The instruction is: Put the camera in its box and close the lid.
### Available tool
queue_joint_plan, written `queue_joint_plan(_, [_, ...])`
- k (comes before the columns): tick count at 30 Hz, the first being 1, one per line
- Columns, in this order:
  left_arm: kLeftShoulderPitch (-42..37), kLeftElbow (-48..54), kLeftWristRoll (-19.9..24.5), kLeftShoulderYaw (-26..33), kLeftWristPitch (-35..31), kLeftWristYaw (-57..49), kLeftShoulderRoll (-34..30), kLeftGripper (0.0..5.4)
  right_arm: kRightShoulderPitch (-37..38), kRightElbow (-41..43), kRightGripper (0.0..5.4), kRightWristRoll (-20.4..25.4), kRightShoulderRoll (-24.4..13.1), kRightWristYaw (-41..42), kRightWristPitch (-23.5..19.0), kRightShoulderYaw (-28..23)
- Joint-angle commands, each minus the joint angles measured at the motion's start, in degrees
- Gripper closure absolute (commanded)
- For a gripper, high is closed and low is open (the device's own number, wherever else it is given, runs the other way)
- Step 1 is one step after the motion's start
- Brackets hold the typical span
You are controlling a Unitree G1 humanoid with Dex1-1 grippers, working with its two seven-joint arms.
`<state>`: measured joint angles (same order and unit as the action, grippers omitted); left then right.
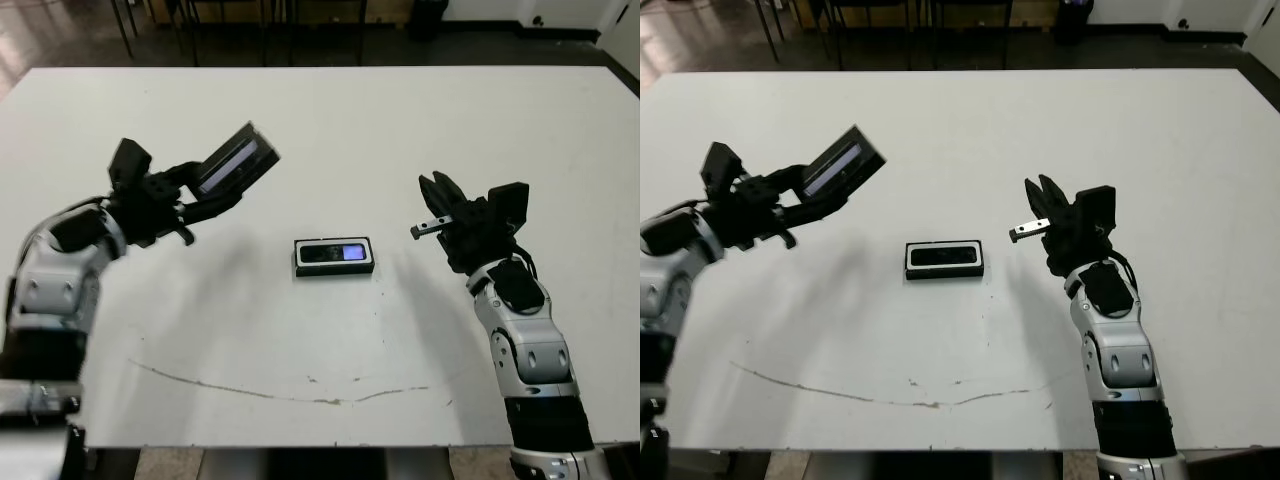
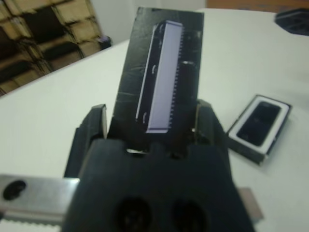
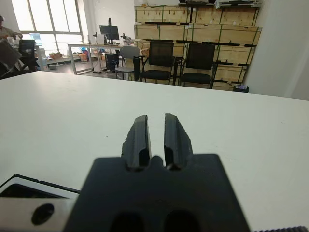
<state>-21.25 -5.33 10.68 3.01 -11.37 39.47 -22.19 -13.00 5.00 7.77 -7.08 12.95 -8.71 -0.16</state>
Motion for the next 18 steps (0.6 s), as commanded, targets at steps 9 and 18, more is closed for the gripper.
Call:
queue_joint_plan(9, [-6.3, -4.6, -1.7, -12.6, -2.3, 17.7, -6.4, 3.82, 1.0, 0.9, 5.40, -0.2, 0.0, -0.6, -2.0, 0.2])
queue_joint_plan(18, [-14.2, -16.9, -4.7, -19.1, -0.3, 27.2, -5.4, 3.82, 1.1, 1.1, 5.40, -0.3, -0.2, -0.5, -2.0, 0.2])
